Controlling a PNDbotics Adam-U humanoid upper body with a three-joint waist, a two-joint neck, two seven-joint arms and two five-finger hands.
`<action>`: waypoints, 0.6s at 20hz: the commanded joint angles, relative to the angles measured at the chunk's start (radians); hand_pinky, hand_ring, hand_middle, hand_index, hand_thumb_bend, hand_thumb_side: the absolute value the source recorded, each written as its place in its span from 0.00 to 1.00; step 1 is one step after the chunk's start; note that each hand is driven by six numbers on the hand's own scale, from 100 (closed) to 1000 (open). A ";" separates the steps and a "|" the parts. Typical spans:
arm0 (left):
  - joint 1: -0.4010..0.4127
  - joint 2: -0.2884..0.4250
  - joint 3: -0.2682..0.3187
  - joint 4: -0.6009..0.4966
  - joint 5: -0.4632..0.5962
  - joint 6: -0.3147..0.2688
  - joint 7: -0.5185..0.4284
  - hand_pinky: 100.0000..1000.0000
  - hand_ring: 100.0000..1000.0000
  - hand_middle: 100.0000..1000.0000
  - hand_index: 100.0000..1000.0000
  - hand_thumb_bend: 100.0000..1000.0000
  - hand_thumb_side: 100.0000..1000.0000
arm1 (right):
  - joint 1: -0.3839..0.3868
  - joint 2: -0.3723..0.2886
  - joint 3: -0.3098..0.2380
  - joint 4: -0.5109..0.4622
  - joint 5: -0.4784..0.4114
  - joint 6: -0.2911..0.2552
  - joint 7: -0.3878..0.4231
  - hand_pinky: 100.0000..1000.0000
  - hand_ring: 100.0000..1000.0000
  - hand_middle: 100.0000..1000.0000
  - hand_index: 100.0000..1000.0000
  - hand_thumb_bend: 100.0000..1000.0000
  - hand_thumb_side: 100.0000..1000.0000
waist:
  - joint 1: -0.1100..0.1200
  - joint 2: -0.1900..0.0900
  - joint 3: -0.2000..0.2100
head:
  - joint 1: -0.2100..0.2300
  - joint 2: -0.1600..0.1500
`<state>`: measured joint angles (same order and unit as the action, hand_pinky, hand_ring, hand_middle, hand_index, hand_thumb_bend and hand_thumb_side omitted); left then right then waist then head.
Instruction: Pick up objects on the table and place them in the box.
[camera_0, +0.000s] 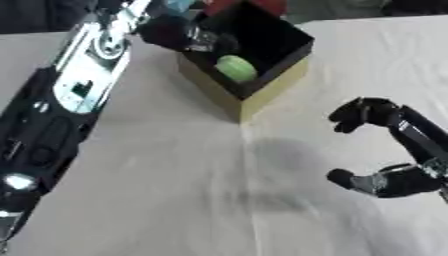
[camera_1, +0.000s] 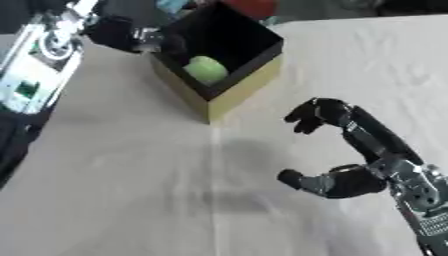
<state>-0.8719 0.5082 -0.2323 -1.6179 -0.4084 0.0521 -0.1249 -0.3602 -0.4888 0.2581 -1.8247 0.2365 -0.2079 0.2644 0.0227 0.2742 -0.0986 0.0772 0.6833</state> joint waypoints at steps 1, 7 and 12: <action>0.065 0.089 0.070 -0.157 0.162 0.062 0.020 0.63 0.60 0.56 0.77 0.95 0.73 | -0.005 -0.013 -0.017 -0.007 0.007 0.001 -0.011 0.59 0.61 0.67 0.74 0.50 0.32 | -0.005 -0.017 0.009 | -0.011 -0.016; 0.310 0.115 0.144 -0.309 0.326 0.127 0.085 0.60 0.56 0.52 0.72 0.79 0.84 | -0.005 -0.007 -0.025 -0.006 0.012 0.002 -0.021 0.59 0.61 0.67 0.74 0.50 0.32 | -0.015 -0.007 0.025 | -0.024 -0.024; 0.466 0.072 0.178 -0.332 0.345 0.121 0.097 0.59 0.56 0.51 0.71 0.72 0.87 | -0.004 -0.005 -0.033 -0.004 0.013 0.003 -0.028 0.59 0.61 0.67 0.74 0.51 0.32 | -0.022 -0.001 0.034 | -0.031 -0.025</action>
<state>-0.4009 0.5736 -0.0763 -1.9253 -0.0712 0.1754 -0.0345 -0.3588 -0.4857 0.2391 -1.8196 0.2451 -0.2044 0.2423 0.0006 0.2887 -0.0628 0.0495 0.6668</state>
